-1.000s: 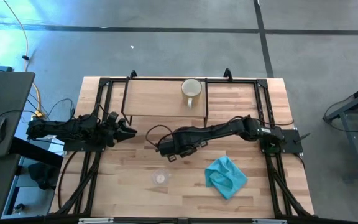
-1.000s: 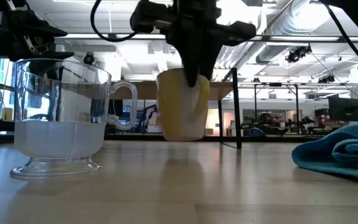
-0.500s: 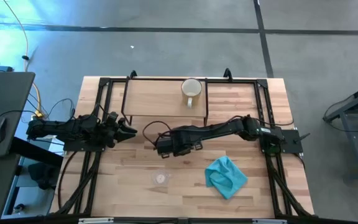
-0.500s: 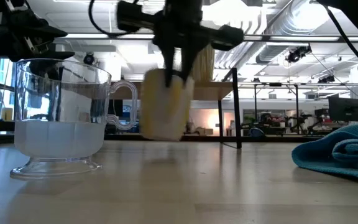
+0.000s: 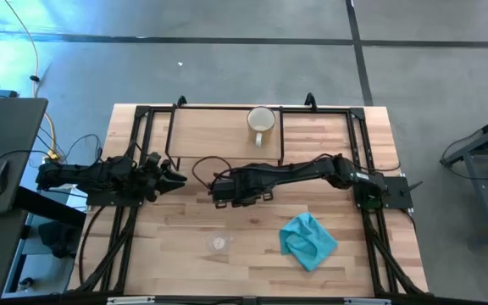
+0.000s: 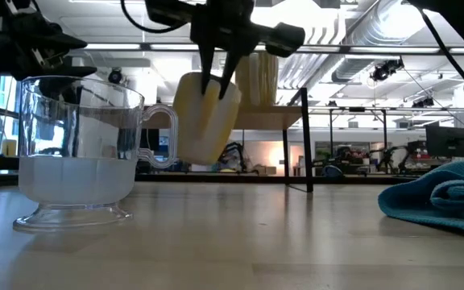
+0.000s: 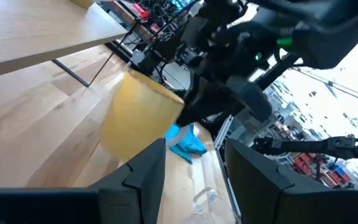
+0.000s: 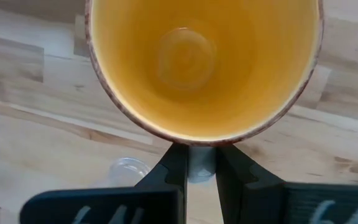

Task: Stack small to large cups/mugs on shelf
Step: Put the yellow mug on the shelf

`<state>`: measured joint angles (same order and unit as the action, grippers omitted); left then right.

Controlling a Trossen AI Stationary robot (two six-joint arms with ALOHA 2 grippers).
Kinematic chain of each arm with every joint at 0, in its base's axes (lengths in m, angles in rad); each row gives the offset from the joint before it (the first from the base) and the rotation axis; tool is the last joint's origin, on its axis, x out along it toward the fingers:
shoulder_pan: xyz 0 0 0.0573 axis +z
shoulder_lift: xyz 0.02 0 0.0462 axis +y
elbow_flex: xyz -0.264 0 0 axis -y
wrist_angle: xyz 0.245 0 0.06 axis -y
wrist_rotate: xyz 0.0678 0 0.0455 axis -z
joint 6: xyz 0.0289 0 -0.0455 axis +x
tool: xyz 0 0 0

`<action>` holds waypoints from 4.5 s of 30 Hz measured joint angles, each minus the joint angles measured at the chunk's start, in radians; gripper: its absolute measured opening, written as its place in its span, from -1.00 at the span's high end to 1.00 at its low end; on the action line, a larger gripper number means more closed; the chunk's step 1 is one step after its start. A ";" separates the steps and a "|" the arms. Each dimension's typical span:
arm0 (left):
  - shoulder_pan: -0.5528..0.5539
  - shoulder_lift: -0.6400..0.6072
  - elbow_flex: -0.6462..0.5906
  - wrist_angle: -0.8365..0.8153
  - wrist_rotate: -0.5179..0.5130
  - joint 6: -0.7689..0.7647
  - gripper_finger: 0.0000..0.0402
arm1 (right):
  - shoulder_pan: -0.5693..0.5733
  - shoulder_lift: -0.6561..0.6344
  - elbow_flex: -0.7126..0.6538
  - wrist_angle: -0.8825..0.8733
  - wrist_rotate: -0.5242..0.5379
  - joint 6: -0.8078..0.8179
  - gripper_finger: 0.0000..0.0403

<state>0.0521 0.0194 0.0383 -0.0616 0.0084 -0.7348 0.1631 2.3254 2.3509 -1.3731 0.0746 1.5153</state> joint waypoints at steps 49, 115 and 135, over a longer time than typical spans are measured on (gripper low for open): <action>0.000 0.077 0.000 0.009 -0.055 -0.033 0.23 | -0.031 -0.152 0.005 -0.014 0.188 -0.255 0.89; 0.000 0.077 0.000 0.009 -0.065 -0.049 0.23 | -0.206 -0.157 0.005 0.125 0.192 -0.452 0.89; 0.000 0.077 0.000 0.010 -0.069 -0.048 0.23 | -0.193 -0.231 0.005 0.094 0.229 -0.441 0.89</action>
<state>0.0521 0.0959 0.0383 -0.0513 -0.0608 -0.7830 -0.0296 2.0949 2.3558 -1.2791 0.3035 1.0739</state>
